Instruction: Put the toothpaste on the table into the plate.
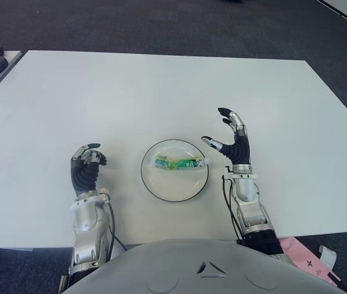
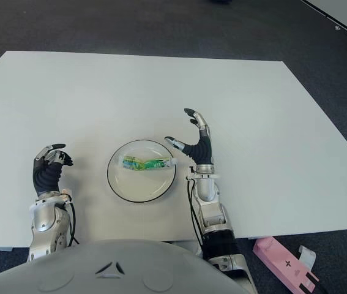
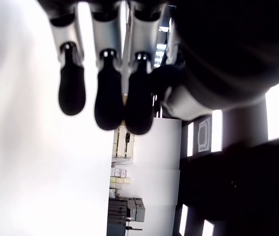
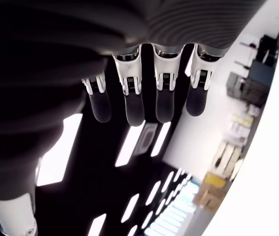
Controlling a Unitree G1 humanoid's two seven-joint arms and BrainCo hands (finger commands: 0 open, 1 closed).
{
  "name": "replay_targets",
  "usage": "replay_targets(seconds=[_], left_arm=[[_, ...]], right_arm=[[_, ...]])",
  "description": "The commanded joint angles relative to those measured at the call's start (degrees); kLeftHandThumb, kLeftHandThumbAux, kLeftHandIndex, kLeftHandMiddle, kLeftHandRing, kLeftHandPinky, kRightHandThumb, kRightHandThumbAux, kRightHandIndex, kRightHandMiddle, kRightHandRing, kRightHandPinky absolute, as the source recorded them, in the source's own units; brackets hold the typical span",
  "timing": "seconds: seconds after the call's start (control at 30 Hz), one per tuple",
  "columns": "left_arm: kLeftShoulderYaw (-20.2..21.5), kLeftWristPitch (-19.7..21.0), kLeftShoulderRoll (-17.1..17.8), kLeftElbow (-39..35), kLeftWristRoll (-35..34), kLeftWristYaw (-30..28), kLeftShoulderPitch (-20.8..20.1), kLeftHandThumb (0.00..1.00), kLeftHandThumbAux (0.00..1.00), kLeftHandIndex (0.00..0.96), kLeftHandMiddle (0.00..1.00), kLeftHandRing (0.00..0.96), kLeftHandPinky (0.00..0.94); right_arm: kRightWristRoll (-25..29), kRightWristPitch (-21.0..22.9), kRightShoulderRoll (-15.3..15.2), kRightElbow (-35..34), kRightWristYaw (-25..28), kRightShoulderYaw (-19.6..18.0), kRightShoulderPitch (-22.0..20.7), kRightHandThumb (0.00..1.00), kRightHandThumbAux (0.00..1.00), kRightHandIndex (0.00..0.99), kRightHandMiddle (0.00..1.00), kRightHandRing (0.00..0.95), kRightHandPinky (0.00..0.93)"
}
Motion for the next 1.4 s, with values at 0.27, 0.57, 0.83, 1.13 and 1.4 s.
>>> replay_targets(seconds=[0.27,0.57,0.83,1.13,1.4], left_arm=[[-0.3,-2.1,-0.8,3.1,-1.1,-1.6,-1.1,0.696,0.723,0.435,0.693,0.660,0.607],[-0.3,-1.1,-0.3,3.2,-1.5,-2.7,-1.2,0.701,0.722,0.435,0.676,0.646,0.612],[-0.3,-1.2,0.0,3.3,-1.2,-3.2,-1.2,0.706,0.721,0.436,0.653,0.626,0.607],[-0.1,-1.6,0.4,4.5,-1.1,-4.2,-1.5,0.823,0.681,0.441,0.493,0.594,0.591],[-1.0,-1.7,1.1,5.4,0.7,-4.4,-1.7,0.836,0.678,0.429,0.476,0.588,0.583]], right_arm=[[6.2,0.6,0.5,5.0,3.2,-3.9,0.0,0.060,0.710,0.269,0.289,0.257,0.258],[7.3,-1.8,1.2,13.2,2.7,-6.2,-1.7,0.087,0.794,0.357,0.354,0.319,0.328],[6.3,-3.6,1.8,20.4,-1.0,-8.3,-4.2,0.067,0.902,0.380,0.395,0.360,0.365],[6.7,-4.7,1.1,24.6,-1.5,-9.4,-5.0,0.019,0.991,0.412,0.433,0.424,0.436],[7.0,-4.9,1.4,24.8,-1.6,-9.8,-4.4,0.024,0.998,0.463,0.465,0.466,0.471]])
